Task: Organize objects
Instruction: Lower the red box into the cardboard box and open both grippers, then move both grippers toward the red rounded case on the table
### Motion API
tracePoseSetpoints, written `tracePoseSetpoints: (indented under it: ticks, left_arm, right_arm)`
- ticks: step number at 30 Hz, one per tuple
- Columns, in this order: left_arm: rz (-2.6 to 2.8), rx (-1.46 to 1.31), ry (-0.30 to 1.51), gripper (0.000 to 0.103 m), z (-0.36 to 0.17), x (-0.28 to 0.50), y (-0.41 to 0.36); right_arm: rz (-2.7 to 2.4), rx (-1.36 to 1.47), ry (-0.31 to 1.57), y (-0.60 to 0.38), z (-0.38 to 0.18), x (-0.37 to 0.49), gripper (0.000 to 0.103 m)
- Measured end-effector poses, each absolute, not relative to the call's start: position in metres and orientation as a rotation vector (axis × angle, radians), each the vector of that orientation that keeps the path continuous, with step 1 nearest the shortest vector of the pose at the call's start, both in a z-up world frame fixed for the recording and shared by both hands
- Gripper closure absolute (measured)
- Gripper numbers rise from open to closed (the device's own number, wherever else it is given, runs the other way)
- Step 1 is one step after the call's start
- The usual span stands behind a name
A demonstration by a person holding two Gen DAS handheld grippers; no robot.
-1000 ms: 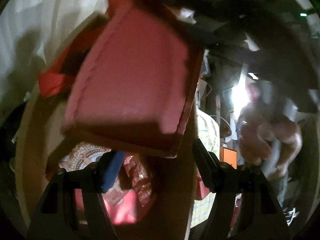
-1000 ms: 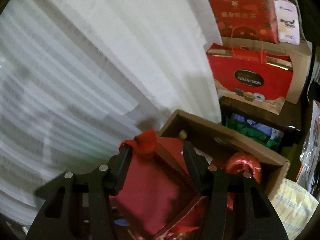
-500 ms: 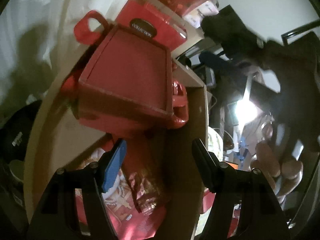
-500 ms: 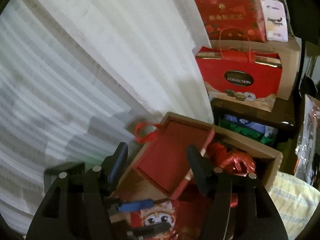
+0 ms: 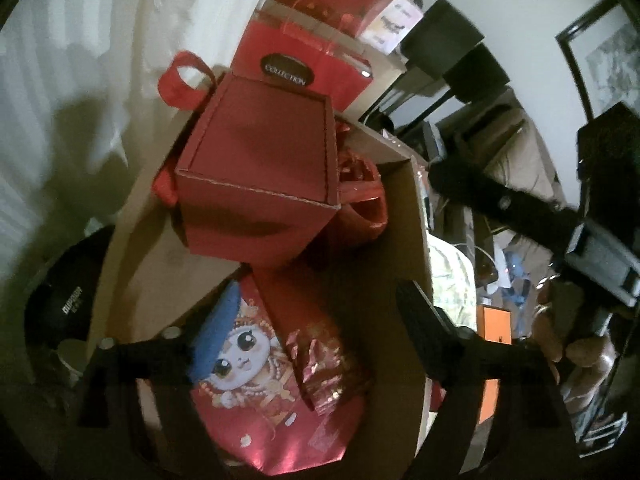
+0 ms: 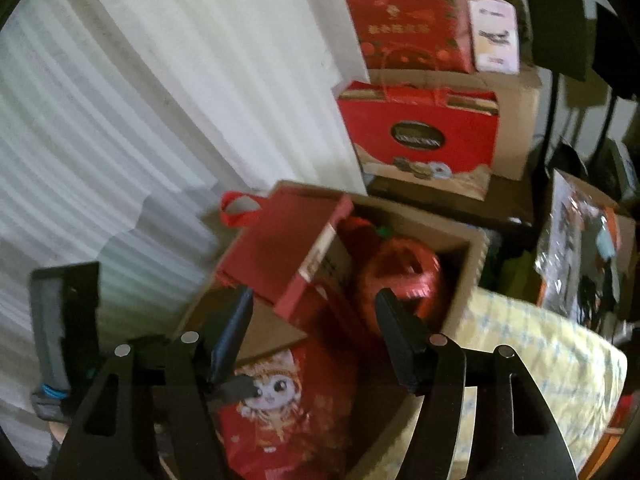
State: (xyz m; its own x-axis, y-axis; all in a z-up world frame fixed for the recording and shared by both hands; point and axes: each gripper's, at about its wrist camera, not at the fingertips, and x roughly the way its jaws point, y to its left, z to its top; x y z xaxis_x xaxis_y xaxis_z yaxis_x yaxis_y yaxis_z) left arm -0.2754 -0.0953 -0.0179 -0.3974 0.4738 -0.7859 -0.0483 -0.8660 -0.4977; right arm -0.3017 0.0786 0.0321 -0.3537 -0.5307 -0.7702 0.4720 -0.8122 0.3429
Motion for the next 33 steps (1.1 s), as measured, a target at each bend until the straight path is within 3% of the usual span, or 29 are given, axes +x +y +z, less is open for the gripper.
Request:
tracePoseSetpoints:
  ticks: [6,9,24,33]
  left_arm:
    - [2.373,-1.457,-0.471,0.020,0.000,-0.250,-0.091]
    - [2.411,-1.426,-0.413,0.011,0.008,-0.237,-0.087]
    - [2.448,-1.385,-0.278,0.004,0.024,-0.191,-0.060]
    - [2.459,-1.304,-0.133,0.004,0.037,-0.156,-0.035]
  right_arm:
    - [-2.218,1.303,-0.066,0.095,0.028,-0.273,0.031]
    - [-2.229,1.321,-0.057,0.102,0.024,-0.257,0.026]
    - [-2.327,1.378,-0.054,0.149,0.019,-0.197,0.008]
    - [-2.384,1.364,-0.084,0.178,0.016,-0.159,0.007]
